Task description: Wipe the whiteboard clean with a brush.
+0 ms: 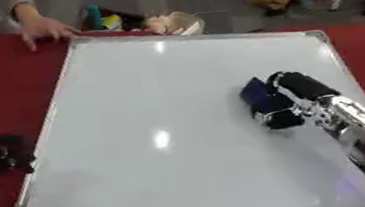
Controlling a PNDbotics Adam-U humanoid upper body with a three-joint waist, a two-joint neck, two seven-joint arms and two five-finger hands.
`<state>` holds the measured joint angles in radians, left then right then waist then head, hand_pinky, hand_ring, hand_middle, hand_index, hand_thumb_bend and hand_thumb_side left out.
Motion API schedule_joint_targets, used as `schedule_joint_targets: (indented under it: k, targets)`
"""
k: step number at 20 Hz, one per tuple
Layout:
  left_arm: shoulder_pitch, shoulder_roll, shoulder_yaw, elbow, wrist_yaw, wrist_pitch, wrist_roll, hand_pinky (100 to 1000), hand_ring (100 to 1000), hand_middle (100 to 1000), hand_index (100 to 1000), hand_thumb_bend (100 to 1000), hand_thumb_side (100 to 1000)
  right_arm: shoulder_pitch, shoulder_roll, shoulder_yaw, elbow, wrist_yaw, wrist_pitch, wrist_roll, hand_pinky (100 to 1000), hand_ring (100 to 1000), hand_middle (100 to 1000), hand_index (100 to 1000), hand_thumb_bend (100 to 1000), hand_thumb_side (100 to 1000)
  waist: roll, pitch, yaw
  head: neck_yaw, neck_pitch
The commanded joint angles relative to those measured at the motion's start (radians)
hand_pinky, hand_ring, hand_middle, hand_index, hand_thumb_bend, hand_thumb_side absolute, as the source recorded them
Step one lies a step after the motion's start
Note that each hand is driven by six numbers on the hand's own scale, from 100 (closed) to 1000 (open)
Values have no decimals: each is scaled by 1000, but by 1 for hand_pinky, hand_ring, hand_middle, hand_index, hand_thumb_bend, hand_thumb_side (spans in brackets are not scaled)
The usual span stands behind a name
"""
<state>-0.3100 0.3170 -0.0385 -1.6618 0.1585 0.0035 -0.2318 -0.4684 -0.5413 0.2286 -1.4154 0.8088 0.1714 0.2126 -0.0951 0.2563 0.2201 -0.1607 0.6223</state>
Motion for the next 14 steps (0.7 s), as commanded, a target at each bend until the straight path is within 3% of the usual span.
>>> schedule_joint_targets:
  k: [1, 14]
  targets:
    - [-9, 18, 2, -17, -1, -4, -2, 485, 541, 566, 653, 717, 916, 18, -24, -19, 47, -19, 20, -14, 648, 602, 555, 442, 100, 462, 7, -11, -3, 2, -8]
    - [-7, 19, 4, -17, 0, -4, -1, 485, 540, 566, 654, 716, 916, 45, -40, -75, 83, -91, 90, -85, 642, 594, 545, 436, 100, 467, 9, -13, -13, 7, -7]
